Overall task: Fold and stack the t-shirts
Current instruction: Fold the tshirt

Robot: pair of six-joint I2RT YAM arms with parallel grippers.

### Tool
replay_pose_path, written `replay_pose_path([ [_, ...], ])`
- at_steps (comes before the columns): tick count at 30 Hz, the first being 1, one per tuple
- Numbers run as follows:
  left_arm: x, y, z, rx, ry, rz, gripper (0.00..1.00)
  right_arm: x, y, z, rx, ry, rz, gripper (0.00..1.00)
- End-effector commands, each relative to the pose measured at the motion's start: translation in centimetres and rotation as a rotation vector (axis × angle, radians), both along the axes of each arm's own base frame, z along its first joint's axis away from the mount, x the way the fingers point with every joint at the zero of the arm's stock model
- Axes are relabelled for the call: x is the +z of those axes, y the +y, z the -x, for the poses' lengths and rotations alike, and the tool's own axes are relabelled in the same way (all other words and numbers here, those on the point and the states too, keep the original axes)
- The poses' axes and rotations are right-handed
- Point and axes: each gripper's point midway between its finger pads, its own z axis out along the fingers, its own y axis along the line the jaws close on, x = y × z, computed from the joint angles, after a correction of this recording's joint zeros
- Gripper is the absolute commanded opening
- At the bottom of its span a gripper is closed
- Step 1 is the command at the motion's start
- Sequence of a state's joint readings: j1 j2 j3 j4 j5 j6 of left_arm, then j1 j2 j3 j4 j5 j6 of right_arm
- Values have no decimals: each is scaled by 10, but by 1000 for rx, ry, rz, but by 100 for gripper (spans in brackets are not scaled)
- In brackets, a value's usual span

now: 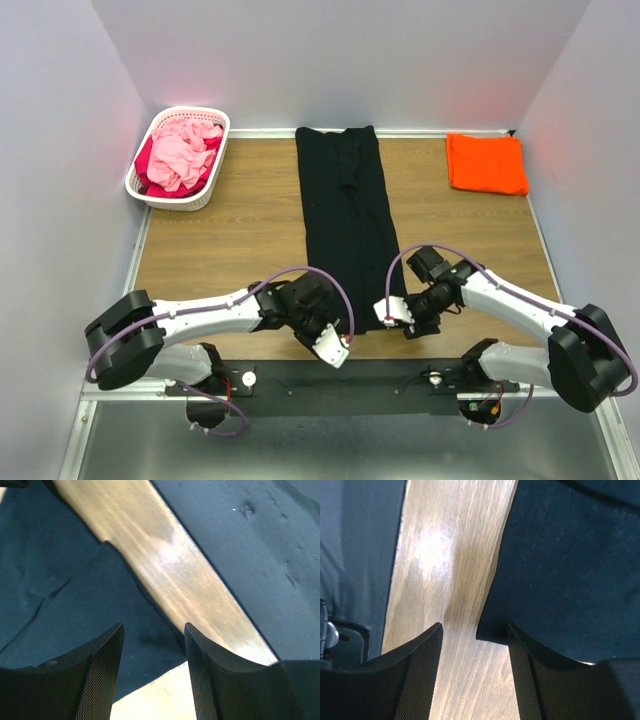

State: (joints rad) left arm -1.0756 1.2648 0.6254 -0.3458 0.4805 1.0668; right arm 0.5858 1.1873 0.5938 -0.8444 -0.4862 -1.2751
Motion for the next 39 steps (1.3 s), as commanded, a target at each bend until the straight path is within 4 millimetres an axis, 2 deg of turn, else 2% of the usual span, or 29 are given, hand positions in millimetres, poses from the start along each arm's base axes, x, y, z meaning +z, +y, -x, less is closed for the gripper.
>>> replay_pose_path([
  [1, -20, 12, 7, -33, -24, -83, 60, -12, -3, -10, -17, -47, 38, 61],
  [3, -26, 15, 8, -33, -31, -115, 60, -15, -5, -10, -25, -51, 50, 61],
  [6, -35, 20, 4, -8, -31, -156, 52, -21, -9, -9, -27, -61, 68, 60],
  [14, -32, 19, -2, 21, -47, -172, 56, -27, -14, -7, -42, -72, 93, 51],
  [17, -27, 16, -7, 39, -61, -163, 48, -30, -16, -6, -39, -79, 104, 44],
  [18, -25, 16, -9, 41, -73, -165, 33, -30, -16, -6, -42, -78, 105, 43],
  [19, -23, 15, -10, 38, -79, -166, 27, -29, -16, -7, -43, -83, 104, 42],
  [21, -23, 18, -9, 34, -80, -183, 17, -30, -16, -6, -46, -83, 105, 37],
  [29, -43, 30, 5, -3, -28, -290, 17, -26, -11, -8, -82, -68, 96, 1],
  [31, -43, 29, 8, 1, -25, -287, 12, -20, -7, -10, -91, -82, 77, 1],
  [33, -37, 26, 10, 4, -15, -264, 0, -16, -4, -11, -100, -87, 64, 0],
  [39, -8, 21, 17, 17, 8, -172, 0, 11, 5, -13, -133, -105, -7, 1],
])
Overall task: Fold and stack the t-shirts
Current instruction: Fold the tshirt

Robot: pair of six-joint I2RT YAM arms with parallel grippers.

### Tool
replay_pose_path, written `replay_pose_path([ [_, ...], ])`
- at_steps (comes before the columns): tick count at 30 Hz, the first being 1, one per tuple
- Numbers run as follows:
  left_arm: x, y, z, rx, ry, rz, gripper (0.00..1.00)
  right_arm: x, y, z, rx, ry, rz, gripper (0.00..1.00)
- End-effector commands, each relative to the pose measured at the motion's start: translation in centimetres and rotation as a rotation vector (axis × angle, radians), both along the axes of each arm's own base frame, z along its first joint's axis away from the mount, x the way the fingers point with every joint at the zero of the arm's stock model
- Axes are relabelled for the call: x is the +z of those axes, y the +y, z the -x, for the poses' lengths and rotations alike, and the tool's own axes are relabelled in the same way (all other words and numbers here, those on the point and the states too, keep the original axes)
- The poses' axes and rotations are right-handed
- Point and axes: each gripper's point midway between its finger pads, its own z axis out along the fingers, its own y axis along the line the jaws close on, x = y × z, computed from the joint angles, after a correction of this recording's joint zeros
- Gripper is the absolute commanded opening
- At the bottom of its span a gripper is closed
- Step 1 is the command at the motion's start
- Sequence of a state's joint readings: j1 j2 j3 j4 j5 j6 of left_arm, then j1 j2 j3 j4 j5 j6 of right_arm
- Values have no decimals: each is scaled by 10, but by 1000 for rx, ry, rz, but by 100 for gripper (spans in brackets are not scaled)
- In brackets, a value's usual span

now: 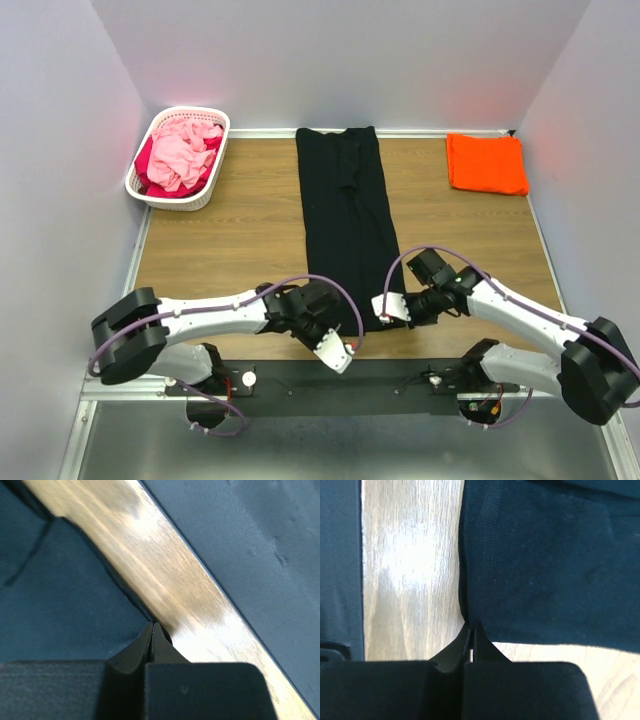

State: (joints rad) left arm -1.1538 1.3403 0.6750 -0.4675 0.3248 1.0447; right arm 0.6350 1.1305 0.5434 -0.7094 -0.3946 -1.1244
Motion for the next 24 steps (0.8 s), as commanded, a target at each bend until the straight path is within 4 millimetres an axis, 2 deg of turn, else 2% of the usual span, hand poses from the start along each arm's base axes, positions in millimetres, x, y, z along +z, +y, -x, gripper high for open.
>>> replay_pose_path([
  [1, 21, 1, 13, 8, 51, 42, 0, 22, 4, -2, -52, -13, -30, 1],
  [5, 32, 4, 9, 30, 50, 61, 0, 33, 10, -8, -80, -26, -54, 1],
  [9, 39, 6, -4, 60, 30, 76, 0, 42, 18, -18, -69, -41, -66, 1],
  [12, 53, 8, -32, 126, 17, 109, 0, 46, 21, -27, -65, -49, -67, 1],
  [15, 75, 11, -73, 200, -10, 155, 0, 59, 29, -43, -65, -78, -96, 1],
  [17, 81, 10, -84, 201, -20, 163, 0, 63, 31, -51, -69, -89, -102, 1],
  [19, 84, 13, -105, 224, -26, 161, 0, 62, 29, -62, -88, -77, -105, 1],
  [22, 84, 13, -120, 231, -34, 156, 0, 67, 30, -81, -113, -72, -115, 1],
  [24, 84, 10, -122, 222, -34, 158, 0, 68, 30, -89, -117, -74, -113, 1],
])
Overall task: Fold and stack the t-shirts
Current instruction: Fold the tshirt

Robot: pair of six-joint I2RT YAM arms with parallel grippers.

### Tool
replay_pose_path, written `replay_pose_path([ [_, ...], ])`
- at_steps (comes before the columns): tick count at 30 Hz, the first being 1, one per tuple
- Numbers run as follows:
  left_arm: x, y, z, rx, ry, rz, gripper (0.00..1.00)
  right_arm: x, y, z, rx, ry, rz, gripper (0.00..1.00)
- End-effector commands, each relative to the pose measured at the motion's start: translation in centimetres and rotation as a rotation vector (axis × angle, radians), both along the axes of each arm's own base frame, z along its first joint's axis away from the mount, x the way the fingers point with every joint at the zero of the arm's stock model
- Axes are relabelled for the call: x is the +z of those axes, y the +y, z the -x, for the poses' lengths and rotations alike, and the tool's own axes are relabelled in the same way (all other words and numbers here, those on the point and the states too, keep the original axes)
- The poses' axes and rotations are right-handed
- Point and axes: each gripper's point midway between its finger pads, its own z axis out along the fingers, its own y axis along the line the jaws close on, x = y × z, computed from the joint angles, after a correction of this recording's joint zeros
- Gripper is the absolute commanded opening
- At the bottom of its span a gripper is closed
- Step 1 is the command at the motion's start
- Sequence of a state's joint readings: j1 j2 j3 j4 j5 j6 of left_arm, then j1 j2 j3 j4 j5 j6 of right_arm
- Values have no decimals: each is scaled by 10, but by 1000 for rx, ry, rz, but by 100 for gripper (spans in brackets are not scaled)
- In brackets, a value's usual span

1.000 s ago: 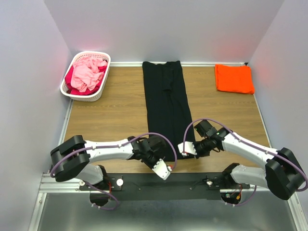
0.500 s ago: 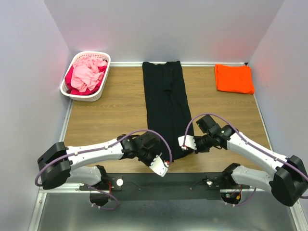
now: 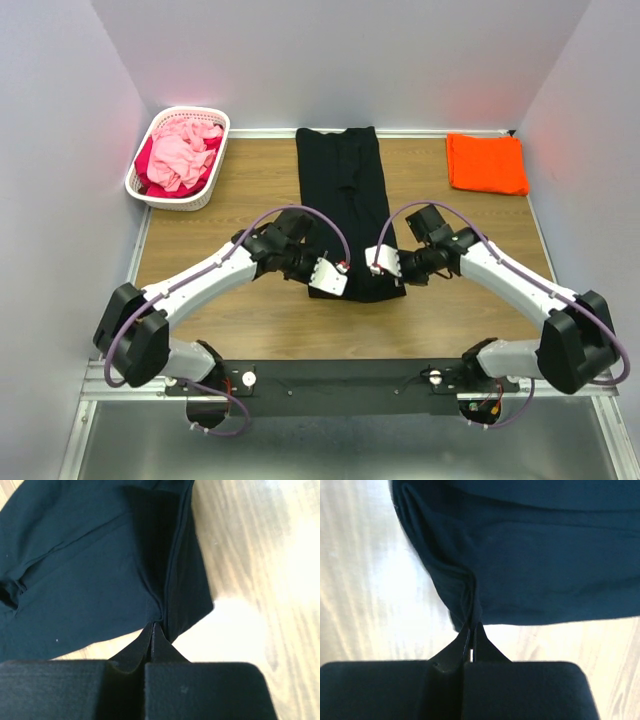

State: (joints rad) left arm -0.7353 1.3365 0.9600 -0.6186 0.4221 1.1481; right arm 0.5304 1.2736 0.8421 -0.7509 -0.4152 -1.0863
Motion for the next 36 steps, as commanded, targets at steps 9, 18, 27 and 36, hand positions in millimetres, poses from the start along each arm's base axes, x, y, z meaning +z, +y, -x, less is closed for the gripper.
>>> replay_pose_path([
  [9, 7, 1, -36, 6, 11, 15, 0, 14, 1, -51, -16, -23, -48, 0],
  [18, 15, 8, -115, 66, -66, 0, 0, 15, 3, -105, -26, -55, -56, 0],
  [27, 20, 11, -184, 92, -128, -9, 0, 6, 1, -176, -52, -82, -60, 1],
  [36, 1, 24, -250, 135, -157, -38, 0, -11, 5, -253, -89, -107, -72, 0],
])
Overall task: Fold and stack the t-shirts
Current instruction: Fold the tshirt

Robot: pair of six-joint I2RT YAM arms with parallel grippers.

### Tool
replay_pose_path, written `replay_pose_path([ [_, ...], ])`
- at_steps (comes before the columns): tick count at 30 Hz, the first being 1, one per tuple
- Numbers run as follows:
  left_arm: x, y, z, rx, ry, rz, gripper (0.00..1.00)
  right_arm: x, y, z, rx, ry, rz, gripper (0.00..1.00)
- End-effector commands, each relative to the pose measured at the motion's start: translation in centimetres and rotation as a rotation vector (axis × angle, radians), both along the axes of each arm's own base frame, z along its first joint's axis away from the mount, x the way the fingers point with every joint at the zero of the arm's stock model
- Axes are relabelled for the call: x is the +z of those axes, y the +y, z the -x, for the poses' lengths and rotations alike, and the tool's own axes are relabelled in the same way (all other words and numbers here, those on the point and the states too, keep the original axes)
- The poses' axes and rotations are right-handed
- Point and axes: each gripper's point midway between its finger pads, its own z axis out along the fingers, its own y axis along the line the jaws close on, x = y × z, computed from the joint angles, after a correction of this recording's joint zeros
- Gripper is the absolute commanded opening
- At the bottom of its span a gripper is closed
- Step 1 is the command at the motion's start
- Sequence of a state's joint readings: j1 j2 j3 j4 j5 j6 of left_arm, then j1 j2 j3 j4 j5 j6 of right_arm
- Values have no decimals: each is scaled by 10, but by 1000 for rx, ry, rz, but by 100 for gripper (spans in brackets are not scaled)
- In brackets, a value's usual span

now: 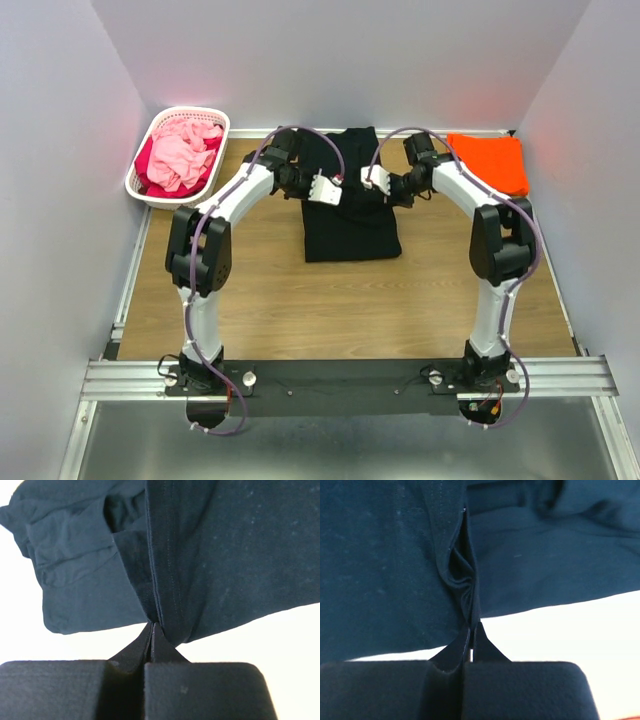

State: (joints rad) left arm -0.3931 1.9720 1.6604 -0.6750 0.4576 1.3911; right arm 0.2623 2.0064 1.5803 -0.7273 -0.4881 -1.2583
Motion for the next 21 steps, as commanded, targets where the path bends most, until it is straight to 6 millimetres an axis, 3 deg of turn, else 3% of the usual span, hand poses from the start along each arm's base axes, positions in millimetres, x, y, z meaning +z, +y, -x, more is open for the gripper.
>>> replay_pose_path([
  [1, -4, 7, -26, 4, -31, -18, 0, 1, 6, -36, 4, -39, -34, 0],
  [5, -9, 12, -46, 22, -55, -28, 0, -14, 5, -53, -20, -26, -28, 1],
  [6, -9, 12, -51, 27, -68, -25, 0, -10, 7, -60, -25, -40, -34, 3],
  [7, -16, 14, -56, 43, -63, -35, 0, -18, 7, -63, -32, -28, -27, 11],
  [8, -15, 16, -61, 57, -72, -32, 7, -19, 8, -66, -57, -23, -33, 29],
  [9, -10, 15, -69, 70, -99, -14, 17, -10, 9, -76, -76, -44, -42, 40],
  [10, -9, 15, -74, 85, -111, -5, 36, -11, 8, -80, -98, -44, -36, 57],
  [11, -3, 18, -77, 117, -113, 17, 43, -9, 7, -83, -133, -35, -46, 78],
  [12, 5, 16, -84, 133, -135, 47, 61, -3, 6, -88, -150, -45, -52, 86],
  [13, 16, 18, -88, 152, -146, 72, 67, 6, 1, -90, -181, -50, -65, 87],
  [16, 36, 20, -82, 221, -96, 165, 68, 28, -5, -89, -255, -45, -103, 88],
  [17, 41, 24, -78, 241, -76, 189, 68, 49, -6, -87, -276, -65, -128, 88],
  [19, 49, 24, -57, 302, 12, 265, 68, 63, -9, -76, -341, -29, -171, 88],
  [20, 49, 24, -49, 324, 50, 290, 68, 57, -11, -63, -366, 16, -172, 88],
  [21, 48, 19, -34, 377, 153, 348, 68, 71, -10, -53, -380, 21, -193, 88],
])
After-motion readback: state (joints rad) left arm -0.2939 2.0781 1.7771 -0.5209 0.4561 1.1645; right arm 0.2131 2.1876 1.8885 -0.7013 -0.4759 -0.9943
